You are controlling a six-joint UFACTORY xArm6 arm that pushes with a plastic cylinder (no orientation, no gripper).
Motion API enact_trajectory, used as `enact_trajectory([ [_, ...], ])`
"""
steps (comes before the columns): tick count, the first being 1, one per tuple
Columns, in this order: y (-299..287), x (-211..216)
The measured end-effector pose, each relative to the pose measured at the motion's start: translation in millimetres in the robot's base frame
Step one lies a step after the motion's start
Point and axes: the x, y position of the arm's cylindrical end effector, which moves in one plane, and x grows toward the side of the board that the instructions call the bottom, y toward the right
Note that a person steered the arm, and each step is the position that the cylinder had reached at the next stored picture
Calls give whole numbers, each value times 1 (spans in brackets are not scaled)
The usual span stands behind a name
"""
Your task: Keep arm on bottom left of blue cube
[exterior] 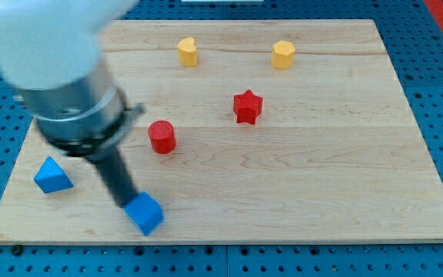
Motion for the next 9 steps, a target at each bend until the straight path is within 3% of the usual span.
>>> enact_trajectory([
  [2, 85, -2],
  [4, 94, -2],
  [5, 37, -28],
  [6, -71, -24],
  [7, -77, 51],
  [9, -53, 51],
])
